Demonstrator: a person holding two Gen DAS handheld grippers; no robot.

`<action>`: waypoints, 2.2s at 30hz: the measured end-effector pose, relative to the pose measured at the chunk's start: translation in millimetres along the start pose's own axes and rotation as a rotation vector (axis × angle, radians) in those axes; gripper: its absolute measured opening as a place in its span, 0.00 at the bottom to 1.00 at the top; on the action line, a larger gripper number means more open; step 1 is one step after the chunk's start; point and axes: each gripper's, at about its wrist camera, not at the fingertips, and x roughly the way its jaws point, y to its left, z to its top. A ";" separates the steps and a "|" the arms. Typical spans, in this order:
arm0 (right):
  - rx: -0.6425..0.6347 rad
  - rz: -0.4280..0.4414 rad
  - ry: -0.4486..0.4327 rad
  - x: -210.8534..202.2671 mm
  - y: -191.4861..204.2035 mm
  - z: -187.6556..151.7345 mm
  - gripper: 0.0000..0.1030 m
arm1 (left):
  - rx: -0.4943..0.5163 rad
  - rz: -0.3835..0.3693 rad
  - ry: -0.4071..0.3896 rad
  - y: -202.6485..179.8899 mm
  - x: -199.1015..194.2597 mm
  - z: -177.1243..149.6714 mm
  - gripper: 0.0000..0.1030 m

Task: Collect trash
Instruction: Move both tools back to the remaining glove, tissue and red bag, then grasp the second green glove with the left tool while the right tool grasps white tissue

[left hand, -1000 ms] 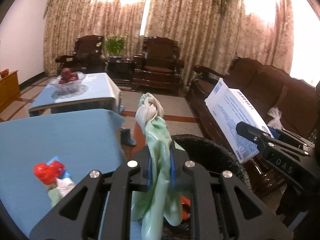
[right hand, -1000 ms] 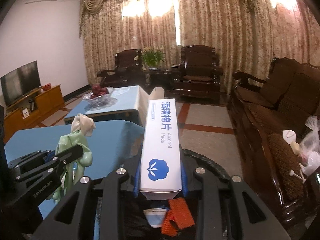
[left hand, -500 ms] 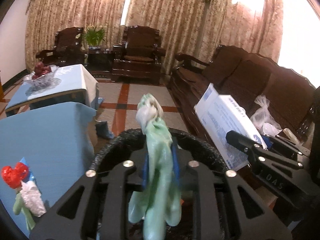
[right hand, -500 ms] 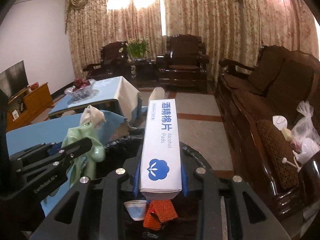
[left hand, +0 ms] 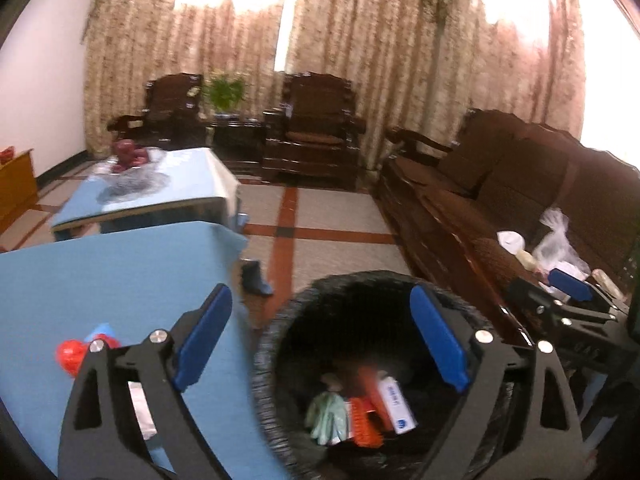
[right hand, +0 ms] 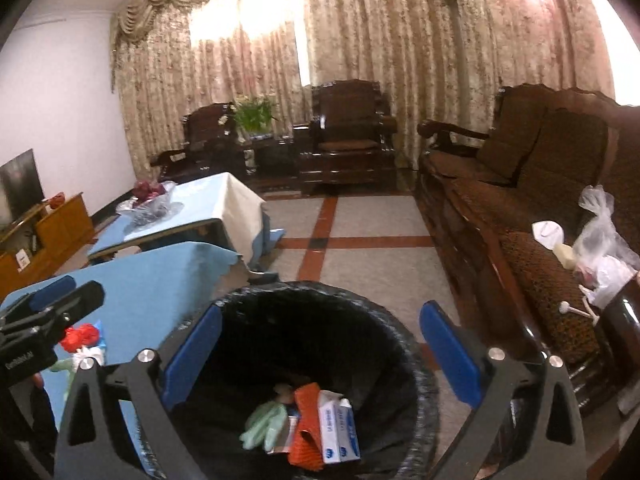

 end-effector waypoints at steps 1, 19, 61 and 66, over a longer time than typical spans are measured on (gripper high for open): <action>-0.007 0.007 -0.003 -0.4 5.9 -1.2 0.95 | -0.006 0.018 -0.007 6.7 -5.9 0.9 0.87; -0.153 0.328 0.025 12.0 179.5 -26.9 0.95 | -0.143 0.410 -0.034 170.3 -117.8 -44.6 0.88; -0.380 0.576 0.403 101.7 308.6 -142.7 0.17 | -0.231 0.480 0.106 250.2 -90.9 -100.0 0.84; -0.375 0.553 0.361 93.3 304.4 -136.4 0.08 | -0.228 0.453 0.110 237.9 -83.7 -100.8 0.83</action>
